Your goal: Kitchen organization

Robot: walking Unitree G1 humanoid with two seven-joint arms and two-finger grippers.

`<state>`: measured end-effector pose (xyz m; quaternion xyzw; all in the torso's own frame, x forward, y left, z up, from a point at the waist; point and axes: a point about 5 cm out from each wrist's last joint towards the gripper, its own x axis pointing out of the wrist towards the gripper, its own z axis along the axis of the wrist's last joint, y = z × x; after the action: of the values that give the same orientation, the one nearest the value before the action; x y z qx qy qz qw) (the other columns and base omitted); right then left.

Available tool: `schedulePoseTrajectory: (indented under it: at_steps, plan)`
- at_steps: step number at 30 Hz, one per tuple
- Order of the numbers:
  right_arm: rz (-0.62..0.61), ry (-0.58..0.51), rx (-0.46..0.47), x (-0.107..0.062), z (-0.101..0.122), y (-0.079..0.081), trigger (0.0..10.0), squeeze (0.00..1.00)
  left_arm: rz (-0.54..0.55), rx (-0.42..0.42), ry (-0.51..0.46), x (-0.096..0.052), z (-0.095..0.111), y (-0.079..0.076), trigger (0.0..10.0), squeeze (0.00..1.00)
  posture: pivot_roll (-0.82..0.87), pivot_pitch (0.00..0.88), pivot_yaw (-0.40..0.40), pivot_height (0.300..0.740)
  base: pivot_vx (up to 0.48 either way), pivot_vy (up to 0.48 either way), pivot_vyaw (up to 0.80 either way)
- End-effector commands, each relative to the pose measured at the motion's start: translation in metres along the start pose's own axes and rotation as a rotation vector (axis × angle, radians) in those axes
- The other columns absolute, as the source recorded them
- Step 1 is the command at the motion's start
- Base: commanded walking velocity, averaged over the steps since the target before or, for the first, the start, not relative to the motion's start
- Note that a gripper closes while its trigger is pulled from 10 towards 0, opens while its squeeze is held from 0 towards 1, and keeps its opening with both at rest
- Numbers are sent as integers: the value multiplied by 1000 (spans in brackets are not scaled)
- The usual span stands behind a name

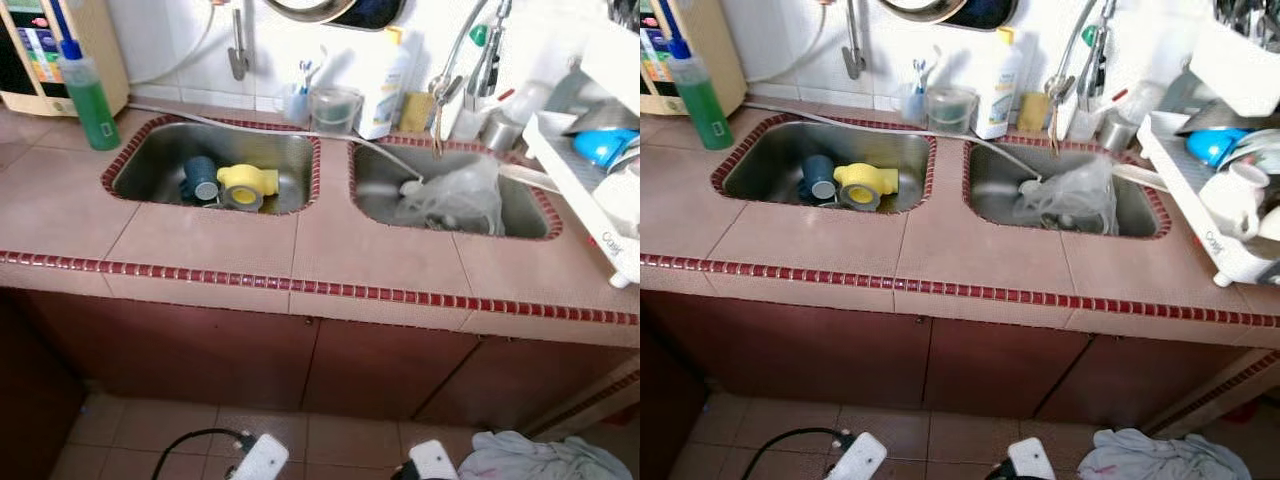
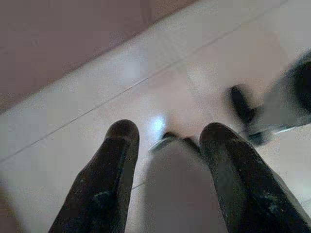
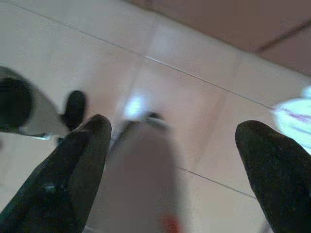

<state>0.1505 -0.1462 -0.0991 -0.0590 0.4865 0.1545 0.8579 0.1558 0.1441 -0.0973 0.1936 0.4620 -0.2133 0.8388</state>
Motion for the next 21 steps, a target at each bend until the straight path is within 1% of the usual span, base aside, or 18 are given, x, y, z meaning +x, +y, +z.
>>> schedulePoseTrajectory:
  at_steps: [1,15,21]
  plan:
    - [-27,11,2,-2,-2,-10,10000,0,-21,-7,-6,2,4,-9,10000,0,75,0,-45,740,0,0,0]
    - [-21,11,-13,0,3,-6,10000,0,-24,-14,-21,2,7,-9,10000,0,92,0,-54,740,0,0,0]
    - [-19,14,-20,0,3,-5,10000,0,-27,8,-20,2,7,-8,10000,0,93,0,-54,740,0,0,0]
